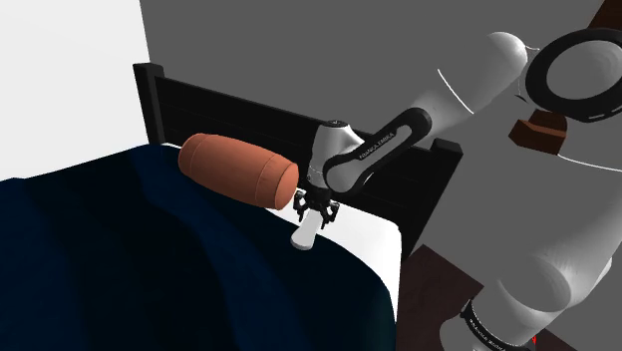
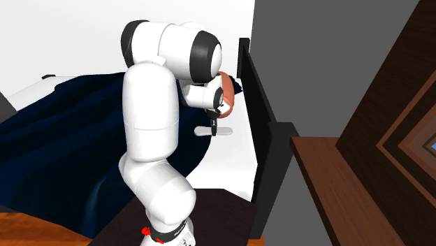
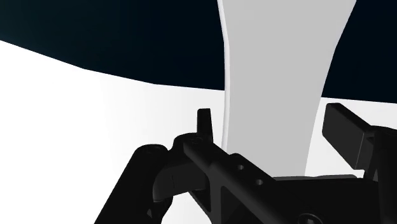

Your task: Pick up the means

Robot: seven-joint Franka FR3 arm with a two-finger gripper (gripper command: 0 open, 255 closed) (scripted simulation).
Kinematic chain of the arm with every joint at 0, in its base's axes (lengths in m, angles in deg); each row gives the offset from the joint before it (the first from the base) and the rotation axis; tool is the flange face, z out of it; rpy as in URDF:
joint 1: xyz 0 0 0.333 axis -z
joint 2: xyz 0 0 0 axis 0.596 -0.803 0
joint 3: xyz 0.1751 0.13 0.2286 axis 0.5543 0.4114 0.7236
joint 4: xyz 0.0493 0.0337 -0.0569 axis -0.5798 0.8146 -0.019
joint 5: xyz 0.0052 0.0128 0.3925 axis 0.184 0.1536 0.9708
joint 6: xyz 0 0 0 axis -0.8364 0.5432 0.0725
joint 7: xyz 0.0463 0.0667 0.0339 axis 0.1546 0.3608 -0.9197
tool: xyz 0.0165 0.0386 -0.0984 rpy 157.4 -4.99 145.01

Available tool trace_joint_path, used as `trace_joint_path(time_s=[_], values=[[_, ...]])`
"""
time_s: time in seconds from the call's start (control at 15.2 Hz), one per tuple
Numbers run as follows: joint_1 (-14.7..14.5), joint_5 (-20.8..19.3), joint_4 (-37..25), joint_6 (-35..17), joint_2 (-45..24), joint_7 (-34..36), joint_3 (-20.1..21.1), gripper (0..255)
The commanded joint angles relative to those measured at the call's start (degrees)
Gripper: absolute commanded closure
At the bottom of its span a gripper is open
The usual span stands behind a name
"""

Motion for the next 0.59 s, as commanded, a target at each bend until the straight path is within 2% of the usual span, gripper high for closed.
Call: trace_joint_path(time_s=[0.0,0.53], values=[[0.2,0.6,0.1,0.7,0.7,-0.5,0.3,255],[1.1,4.9,-0.8,6.5,6.3,-3.4,1.6,255]])
